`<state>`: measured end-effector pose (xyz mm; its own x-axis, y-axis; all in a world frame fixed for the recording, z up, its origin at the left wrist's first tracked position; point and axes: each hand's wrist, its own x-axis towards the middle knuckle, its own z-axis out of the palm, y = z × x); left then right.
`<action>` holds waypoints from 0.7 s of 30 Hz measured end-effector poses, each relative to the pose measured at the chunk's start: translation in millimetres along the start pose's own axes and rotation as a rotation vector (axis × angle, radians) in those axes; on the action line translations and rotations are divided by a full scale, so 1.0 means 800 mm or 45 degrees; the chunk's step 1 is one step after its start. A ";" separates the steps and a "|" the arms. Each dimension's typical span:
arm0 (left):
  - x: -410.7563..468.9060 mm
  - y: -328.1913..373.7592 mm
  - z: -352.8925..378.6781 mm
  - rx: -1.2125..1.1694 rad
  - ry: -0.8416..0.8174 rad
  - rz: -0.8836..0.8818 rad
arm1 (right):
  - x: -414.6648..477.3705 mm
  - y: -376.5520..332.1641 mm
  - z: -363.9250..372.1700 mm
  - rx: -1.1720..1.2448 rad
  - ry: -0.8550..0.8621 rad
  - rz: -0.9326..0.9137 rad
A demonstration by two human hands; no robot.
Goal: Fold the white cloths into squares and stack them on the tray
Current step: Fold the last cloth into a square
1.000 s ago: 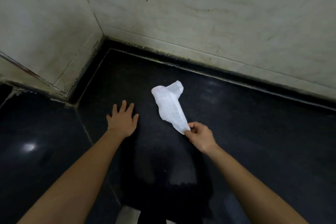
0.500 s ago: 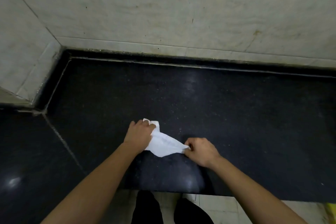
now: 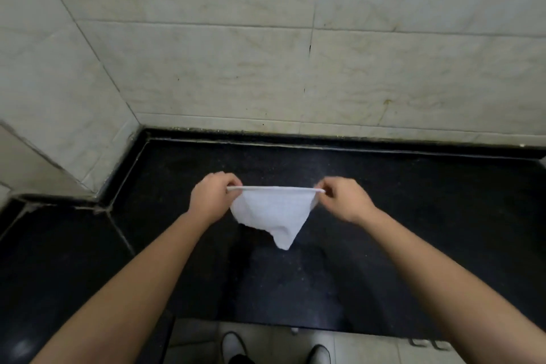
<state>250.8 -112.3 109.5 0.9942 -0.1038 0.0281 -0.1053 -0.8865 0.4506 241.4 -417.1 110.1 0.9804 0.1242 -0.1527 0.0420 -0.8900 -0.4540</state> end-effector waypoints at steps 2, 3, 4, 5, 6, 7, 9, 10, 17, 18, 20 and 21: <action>0.021 0.022 -0.030 -0.086 0.196 0.001 | 0.014 -0.013 -0.037 -0.008 0.221 -0.060; 0.028 0.034 -0.044 -0.114 0.298 0.014 | 0.018 -0.018 -0.054 0.003 0.331 -0.093; 0.035 0.043 -0.054 -0.134 0.388 0.032 | 0.021 -0.023 -0.068 0.024 0.435 -0.123; 0.038 0.051 -0.062 -0.153 0.458 0.052 | 0.022 -0.026 -0.079 0.052 0.527 -0.148; 0.038 0.055 -0.065 -0.175 0.499 0.072 | 0.022 -0.028 -0.085 0.084 0.601 -0.172; 0.036 0.057 -0.064 -0.187 0.517 0.089 | 0.021 -0.028 -0.087 0.118 0.655 -0.190; 0.025 0.052 -0.049 -0.148 0.519 0.148 | 0.016 -0.022 -0.077 0.163 0.687 -0.204; 0.016 0.044 -0.033 -0.094 0.514 0.209 | 0.012 -0.014 -0.064 0.166 0.664 -0.192; -0.088 -0.051 0.130 0.233 0.013 0.288 | -0.053 0.075 0.118 -0.166 0.043 -0.165; -0.108 -0.060 0.150 0.272 -0.075 0.295 | -0.069 0.084 0.142 -0.244 -0.072 -0.205; -0.149 -0.076 0.184 0.304 -0.216 0.312 | -0.100 0.095 0.181 -0.355 -0.182 -0.294; -0.164 -0.079 0.191 0.311 -0.237 0.333 | -0.113 0.098 0.193 -0.353 -0.137 -0.325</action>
<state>123.6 -111.3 -58.8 0.9146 -0.4001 -0.0583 -0.3786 -0.8981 0.2238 126.1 -430.6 -47.3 0.9065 0.3893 -0.1632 0.3469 -0.9074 -0.2374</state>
